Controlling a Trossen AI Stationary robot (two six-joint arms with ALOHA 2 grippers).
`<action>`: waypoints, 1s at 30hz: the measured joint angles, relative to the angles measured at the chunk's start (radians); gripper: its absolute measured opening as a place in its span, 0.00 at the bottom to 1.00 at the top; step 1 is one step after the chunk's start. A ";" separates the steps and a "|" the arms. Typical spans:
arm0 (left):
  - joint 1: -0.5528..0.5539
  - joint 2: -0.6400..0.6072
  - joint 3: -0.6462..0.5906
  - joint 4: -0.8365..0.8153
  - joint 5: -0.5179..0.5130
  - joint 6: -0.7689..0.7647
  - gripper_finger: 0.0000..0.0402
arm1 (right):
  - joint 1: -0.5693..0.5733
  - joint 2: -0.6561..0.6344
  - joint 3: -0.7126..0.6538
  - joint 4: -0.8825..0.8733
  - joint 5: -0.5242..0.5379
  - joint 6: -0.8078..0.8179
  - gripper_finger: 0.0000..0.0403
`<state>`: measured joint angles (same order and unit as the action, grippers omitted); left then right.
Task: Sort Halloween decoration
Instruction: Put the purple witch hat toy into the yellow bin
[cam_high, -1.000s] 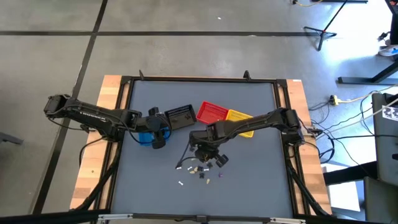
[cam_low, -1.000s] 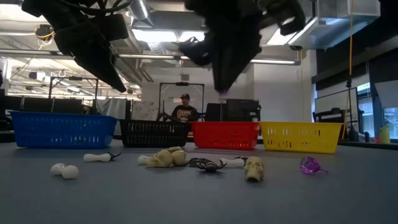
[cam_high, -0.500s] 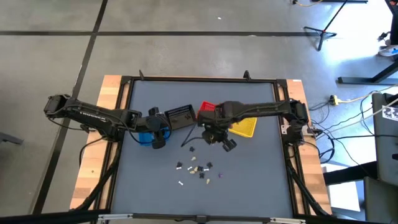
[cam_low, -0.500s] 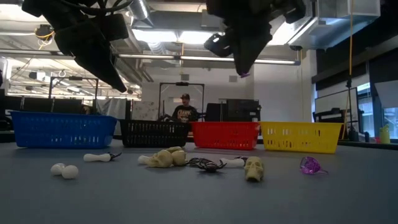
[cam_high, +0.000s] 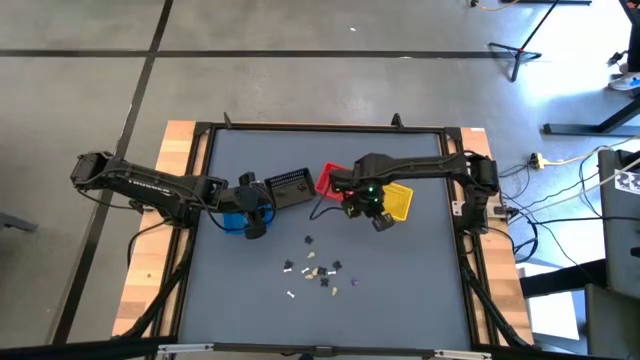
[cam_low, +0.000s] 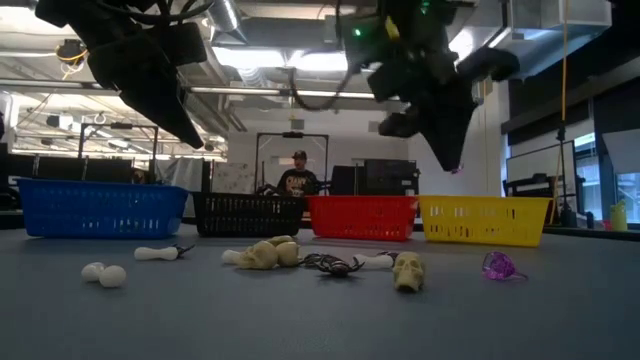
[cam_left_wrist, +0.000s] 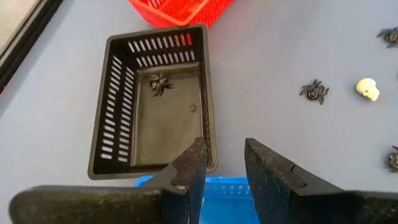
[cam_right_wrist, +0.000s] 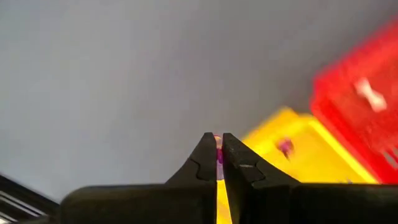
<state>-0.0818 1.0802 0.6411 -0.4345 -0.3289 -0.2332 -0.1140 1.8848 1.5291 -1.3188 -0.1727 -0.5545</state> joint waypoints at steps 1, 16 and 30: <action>0.000 0.000 0.000 0.000 0.000 0.000 0.25 | -0.011 -0.004 -0.008 -0.001 0.016 0.000 0.01; 0.000 0.000 0.000 0.002 0.000 0.000 0.25 | -0.096 -0.006 -0.027 0.011 0.092 0.074 0.02; 0.000 0.000 0.000 0.002 0.000 0.000 0.25 | -0.096 -0.006 -0.027 0.012 0.165 0.083 0.04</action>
<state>-0.0814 1.0805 0.6411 -0.4324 -0.3286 -0.2330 -0.2100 1.8786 1.5024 -1.3071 -0.0082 -0.4717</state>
